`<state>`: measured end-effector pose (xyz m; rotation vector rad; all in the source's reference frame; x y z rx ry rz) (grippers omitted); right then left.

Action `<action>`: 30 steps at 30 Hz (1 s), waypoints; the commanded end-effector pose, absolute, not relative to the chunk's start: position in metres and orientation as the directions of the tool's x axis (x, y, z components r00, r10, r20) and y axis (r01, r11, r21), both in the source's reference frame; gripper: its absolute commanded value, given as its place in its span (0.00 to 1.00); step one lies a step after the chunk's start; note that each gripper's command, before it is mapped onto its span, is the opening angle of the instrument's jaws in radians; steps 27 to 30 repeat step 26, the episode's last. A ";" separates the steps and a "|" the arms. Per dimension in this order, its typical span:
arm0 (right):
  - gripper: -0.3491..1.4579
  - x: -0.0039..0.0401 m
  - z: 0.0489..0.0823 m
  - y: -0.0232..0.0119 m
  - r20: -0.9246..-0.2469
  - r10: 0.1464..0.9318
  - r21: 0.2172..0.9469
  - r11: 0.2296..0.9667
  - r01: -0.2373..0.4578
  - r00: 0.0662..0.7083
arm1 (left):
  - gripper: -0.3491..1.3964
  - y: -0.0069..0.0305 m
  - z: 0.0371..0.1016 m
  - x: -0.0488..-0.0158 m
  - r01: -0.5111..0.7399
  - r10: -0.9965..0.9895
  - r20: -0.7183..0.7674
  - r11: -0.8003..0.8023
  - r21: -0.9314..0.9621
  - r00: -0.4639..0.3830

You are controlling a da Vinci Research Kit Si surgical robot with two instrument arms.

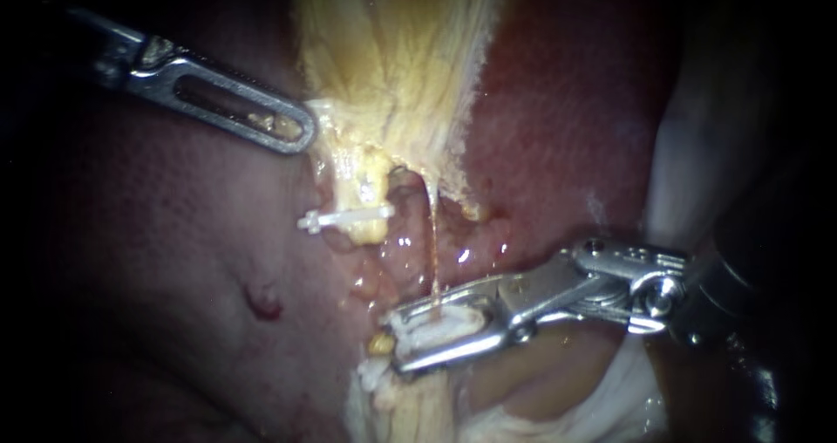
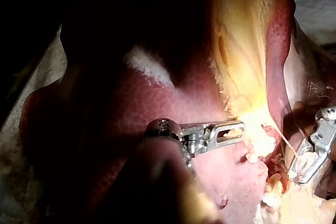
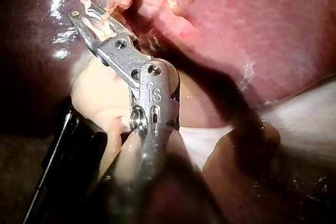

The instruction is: Clipping second clip right tube

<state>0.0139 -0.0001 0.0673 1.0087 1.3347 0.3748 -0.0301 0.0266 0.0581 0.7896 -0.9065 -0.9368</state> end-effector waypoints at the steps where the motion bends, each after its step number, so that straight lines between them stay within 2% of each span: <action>1: 0.06 0.0139 0.0674 0.0000 -0.623 0.740 0.777 0.550 0.307 0.253 | 0.00 0.0266 0.0581 -0.0301 0.320 -0.908 0.290 0.384 0.866 0.302; 5: 0.00 0.0139 0.0676 0.0001 -0.623 0.741 0.777 0.550 0.305 0.252 | 0.00 0.0266 0.0581 -0.0301 0.320 -0.908 0.290 0.384 0.866 0.302; 9: 0.00 0.0137 0.0676 0.0002 -0.623 0.741 0.777 0.551 0.303 0.251 | 0.00 0.0266 0.0582 -0.0301 0.320 -0.908 0.291 0.384 0.866 0.302; 13: 0.00 0.0133 0.0676 0.0000 -0.591 0.763 0.802 0.519 0.295 0.261 | 0.00 0.0266 0.0582 -0.0301 0.321 -0.908 0.291 0.384 0.866 0.302; 30: 0.00 0.0131 0.0678 -0.0001 -0.592 0.758 0.802 0.522 0.291 0.274 | 0.00 0.0265 0.0582 -0.0301 0.321 -0.908 0.291 0.384 0.866 0.302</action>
